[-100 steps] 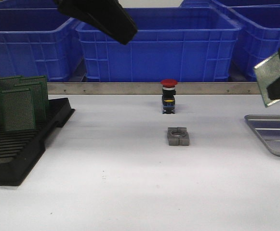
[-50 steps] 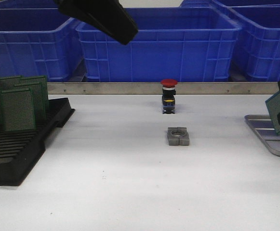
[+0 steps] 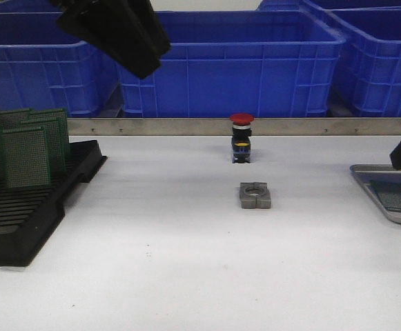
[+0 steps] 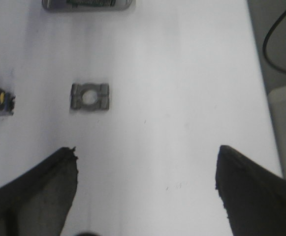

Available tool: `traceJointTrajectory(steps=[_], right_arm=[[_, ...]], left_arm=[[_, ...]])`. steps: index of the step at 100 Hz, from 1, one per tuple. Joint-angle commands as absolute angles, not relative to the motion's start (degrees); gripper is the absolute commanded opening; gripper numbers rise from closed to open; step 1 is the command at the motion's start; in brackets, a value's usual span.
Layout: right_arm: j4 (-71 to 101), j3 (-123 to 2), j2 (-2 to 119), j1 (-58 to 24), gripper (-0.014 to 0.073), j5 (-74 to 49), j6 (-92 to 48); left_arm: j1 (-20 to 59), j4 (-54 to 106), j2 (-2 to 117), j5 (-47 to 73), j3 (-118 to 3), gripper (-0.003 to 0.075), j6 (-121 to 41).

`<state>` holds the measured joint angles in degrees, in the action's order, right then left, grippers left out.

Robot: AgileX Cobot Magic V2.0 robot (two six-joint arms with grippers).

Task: Place circuit board on tray
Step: 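Carry the board with the right gripper and lay it on the silver tray, then lower the left gripper into the rack and grasp another green board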

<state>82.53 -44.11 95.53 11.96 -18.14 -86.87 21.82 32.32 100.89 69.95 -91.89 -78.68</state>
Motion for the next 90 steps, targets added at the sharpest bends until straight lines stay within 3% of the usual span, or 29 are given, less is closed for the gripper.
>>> traceJointTrajectory(steps=[1,18,44,90], right_arm=[[82.7,-45.7,92.2,12.3,0.0610,-19.2,-87.0],[82.9,-45.7,91.7,12.3,0.0610,-19.5,-87.0],[83.0,-45.7,91.7,12.3,0.0610,-20.2,-87.0],[83.3,-45.7,91.7,12.3,0.0610,-22.0,-87.0]], left_arm=[[21.3,25.8,98.3,72.2,-94.3,0.0547,-77.9],[18.2,13.6,98.3,70.1,-94.3,0.0547,-71.1],[10.7,14.0,98.3,71.7,-94.3,0.0547,-70.4],[9.7,8.9,101.4,71.2,-94.3,0.0547,-70.4]])
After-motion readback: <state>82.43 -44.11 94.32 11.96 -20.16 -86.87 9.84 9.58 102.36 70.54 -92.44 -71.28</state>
